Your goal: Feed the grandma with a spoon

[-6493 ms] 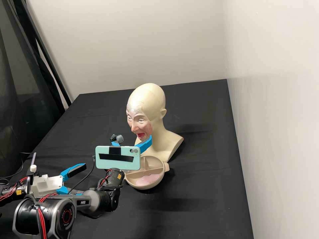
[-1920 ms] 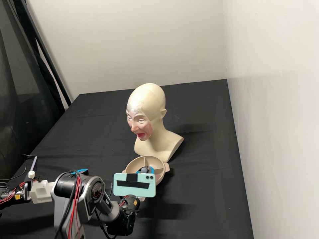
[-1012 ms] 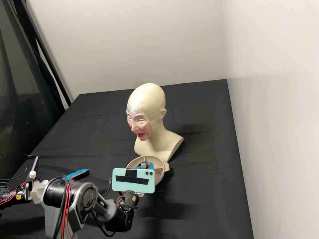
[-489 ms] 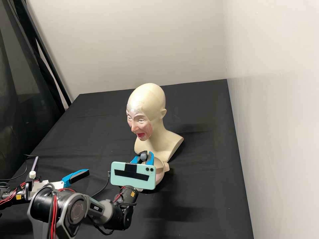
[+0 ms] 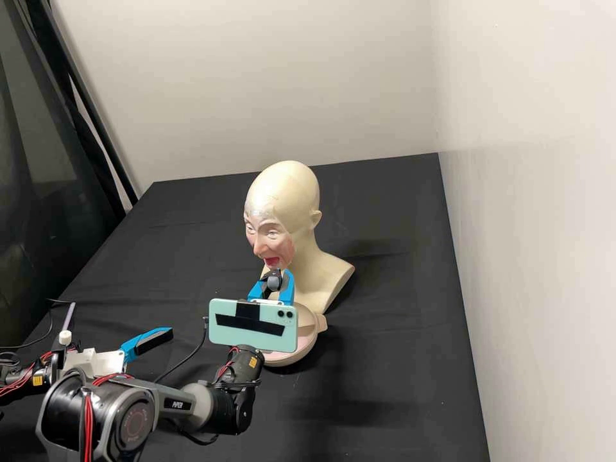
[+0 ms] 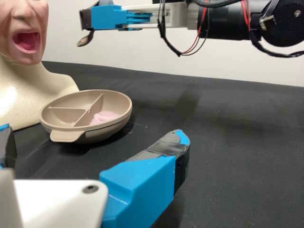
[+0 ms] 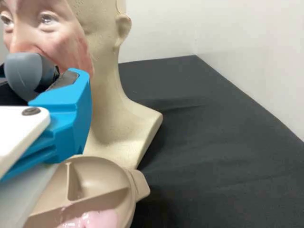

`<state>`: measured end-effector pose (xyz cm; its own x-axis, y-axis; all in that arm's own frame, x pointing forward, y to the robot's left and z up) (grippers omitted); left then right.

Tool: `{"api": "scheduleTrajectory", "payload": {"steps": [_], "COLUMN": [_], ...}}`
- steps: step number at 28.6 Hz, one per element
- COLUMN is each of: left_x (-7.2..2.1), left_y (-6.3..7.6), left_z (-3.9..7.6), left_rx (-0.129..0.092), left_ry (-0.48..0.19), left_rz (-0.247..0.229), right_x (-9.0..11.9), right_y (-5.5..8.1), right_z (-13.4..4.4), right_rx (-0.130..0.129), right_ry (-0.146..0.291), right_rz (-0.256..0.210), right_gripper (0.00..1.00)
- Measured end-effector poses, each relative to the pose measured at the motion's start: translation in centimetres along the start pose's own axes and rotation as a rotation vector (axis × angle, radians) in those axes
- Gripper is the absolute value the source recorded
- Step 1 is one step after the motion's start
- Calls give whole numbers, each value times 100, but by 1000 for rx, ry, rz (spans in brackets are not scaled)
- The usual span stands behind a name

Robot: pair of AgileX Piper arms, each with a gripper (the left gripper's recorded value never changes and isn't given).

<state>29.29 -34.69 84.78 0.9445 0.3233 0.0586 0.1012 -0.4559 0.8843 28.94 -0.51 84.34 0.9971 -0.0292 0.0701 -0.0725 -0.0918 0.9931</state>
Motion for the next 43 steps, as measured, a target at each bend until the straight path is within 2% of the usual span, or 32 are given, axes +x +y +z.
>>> {"api": "scheduleTrajectory", "payload": {"steps": [6, 12, 22, 25, 29, 38, 43], "left_x": [0, -1, 10, 21, 35, 54, 60], "left_y": [2, 6, 7, -20, -32, -40, -63], "left_z": [-6, -24, -24, -32, -36, -39, -46], "left_rx": [0, -2, -1, -2, -2, -2, -3], "left_ry": [2, 8, 8, 10, 11, 12, 15], "left_rz": [1, 2, 3, -6, -11, -13, -23], "right_x": [82, 159, 274, 303, 334, 396, 400], "right_y": [-29, -68, -194, -202, -199, -166, -154], "right_z": [-99, -179, -168, -193, -240, -307, -301], "right_rx": [0, 13, 6, 10, 12, -5, 1], "right_ry": [21, 33, 8, 2, 18, 38, 28], "right_rz": [-17, -12, -52, -50, -45, -30, -19], "right_gripper": [0, 0, 0, 0, 0, 0, 0]}}
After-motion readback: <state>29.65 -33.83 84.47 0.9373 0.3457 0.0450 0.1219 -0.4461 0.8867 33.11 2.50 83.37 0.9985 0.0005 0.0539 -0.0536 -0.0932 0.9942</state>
